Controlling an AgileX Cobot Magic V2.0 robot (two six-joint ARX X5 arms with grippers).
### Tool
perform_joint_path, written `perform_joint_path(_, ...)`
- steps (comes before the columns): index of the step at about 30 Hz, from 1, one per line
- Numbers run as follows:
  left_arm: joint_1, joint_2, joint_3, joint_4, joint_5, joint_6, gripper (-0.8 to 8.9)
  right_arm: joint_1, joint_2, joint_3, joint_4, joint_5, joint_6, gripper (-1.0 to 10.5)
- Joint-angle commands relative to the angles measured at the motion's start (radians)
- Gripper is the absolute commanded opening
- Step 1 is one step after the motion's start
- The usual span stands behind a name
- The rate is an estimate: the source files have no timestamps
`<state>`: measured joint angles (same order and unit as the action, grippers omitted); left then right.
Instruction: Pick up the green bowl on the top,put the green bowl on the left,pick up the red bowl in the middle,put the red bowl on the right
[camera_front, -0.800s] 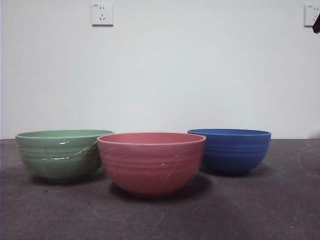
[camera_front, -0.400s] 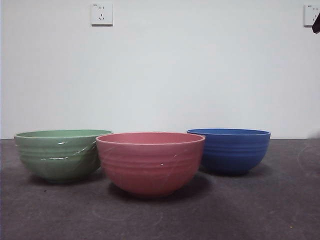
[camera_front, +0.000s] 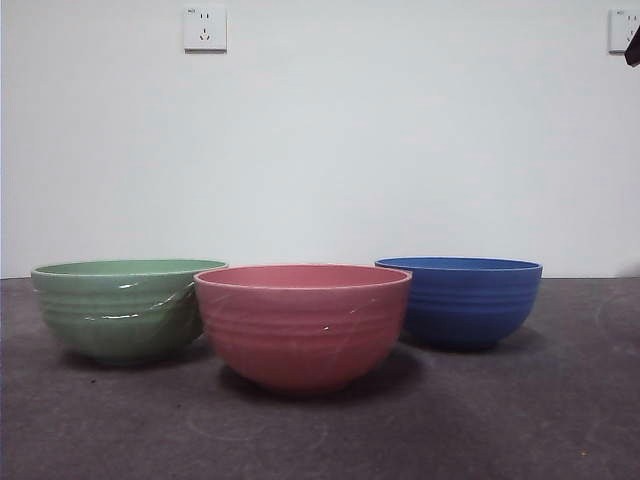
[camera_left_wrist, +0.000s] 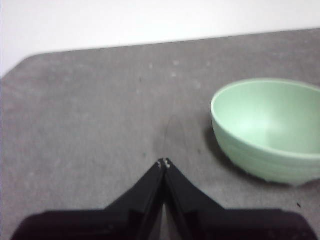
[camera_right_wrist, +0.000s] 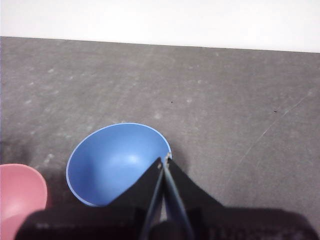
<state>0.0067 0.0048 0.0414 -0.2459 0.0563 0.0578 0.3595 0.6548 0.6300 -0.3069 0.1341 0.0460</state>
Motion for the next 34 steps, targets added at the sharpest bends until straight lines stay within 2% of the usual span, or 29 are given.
perform_joint_path(1,0.004,-0.003,-0.013,-0.010,-0.002,-0.012,-0.01,0.000,-0.001,-0.003,0.006,0.003,0.011,0.0)
perform_joint_path(23,0.004,-0.003,-0.013,-0.010,-0.001,-0.012,-0.01,0.000,-0.001,-0.003,0.005,0.004,0.011,0.0)
perform_joint_path(25,0.004,-0.003,-0.013,-0.010,-0.001,-0.013,-0.01,0.000,-0.003,-0.003,0.005,0.003,0.001,0.0)
perform_joint_path(28,0.004,-0.003,-0.013,-0.010,0.000,-0.012,-0.02,-0.021,-0.079,-0.009,-0.064,0.009,-0.069,0.0)
perform_joint_path(31,0.004,-0.003,-0.013,-0.010,0.000,-0.012,-0.01,-0.088,-0.194,-0.050,-0.126,-0.036,-0.072,0.0)
perform_joint_path(34,0.004,-0.003,-0.013,-0.010,-0.001,-0.012,-0.01,-0.177,-0.326,-0.151,-0.104,-0.186,-0.062,0.0)
